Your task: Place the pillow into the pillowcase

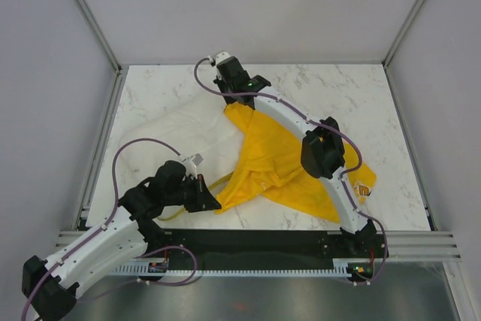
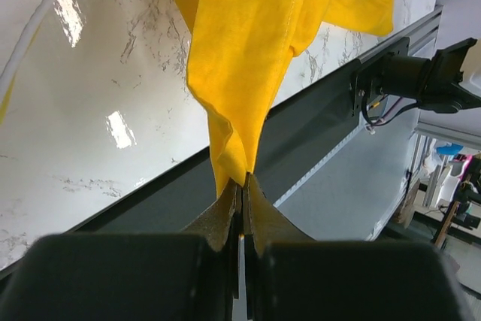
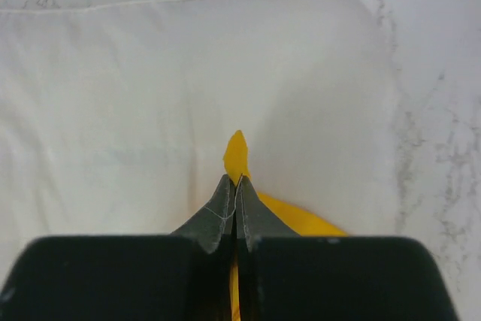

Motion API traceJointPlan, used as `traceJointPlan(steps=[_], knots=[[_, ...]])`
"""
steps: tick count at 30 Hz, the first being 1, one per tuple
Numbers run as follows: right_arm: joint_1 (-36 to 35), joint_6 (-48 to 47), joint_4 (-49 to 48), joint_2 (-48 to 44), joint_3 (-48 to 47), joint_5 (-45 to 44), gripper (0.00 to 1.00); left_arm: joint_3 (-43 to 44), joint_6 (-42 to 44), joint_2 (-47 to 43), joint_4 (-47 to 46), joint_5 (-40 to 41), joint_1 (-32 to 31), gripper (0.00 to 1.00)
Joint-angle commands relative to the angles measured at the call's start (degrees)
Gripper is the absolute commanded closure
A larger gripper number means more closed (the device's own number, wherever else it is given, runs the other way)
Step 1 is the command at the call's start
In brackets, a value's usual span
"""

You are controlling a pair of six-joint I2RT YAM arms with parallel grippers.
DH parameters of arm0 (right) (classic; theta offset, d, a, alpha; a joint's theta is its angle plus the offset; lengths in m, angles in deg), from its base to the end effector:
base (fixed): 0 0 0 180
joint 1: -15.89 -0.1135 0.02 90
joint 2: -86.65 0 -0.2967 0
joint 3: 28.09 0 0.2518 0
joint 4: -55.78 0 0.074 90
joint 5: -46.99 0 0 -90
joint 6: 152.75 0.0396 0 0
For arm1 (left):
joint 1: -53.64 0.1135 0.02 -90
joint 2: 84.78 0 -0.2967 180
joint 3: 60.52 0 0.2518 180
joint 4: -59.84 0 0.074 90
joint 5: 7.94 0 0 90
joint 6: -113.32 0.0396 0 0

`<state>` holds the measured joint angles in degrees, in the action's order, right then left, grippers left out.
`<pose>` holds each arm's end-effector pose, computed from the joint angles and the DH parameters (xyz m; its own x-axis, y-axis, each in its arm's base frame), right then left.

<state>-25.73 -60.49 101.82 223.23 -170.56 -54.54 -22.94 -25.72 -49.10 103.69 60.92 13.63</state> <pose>0.4330 0.3741 0.2705 -0.5028 -0.3950 -0.7688 -0.5171 0.8502 -0.0986 0.0775 -0.0837 0.2207 -0.9436 -0.1275 -0.3055 0.1411 0.6798 -0.7197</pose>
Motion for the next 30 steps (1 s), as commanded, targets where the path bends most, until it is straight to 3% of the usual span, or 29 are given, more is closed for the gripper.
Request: traceJointPlan(steps=[1,7,14,20,25,30], knots=[[5.1,1.2,-0.5,-12.9,-3.0,-7.8,1.00,4.0,0.7,0.6,0.6,0.2,-0.4,0.98],[15.1,8.2,-0.9,-30.8,6.7,-7.9,1.00,14.7,6.1,2.3,7.3,3.6,-0.4,0.98],[24.5,16.8,1.8,-49.9,12.7,-18.3,1.00,37.4,16.6,3.8,20.4,20.9,-0.4,0.98],[27.1,16.8,4.9,-64.1,11.4,-28.5,1.00,58.1,22.0,-0.2,22.3,34.3,-0.4,0.98],[27.0,15.6,5.0,-76.2,12.8,-34.3,1.00,64.4,25.6,-3.7,20.1,35.3,-0.4,0.98],[26.9,12.8,8.4,-81.8,11.4,-39.6,1.00,67.5,27.1,-7.2,18.3,32.7,-0.3,0.98]])
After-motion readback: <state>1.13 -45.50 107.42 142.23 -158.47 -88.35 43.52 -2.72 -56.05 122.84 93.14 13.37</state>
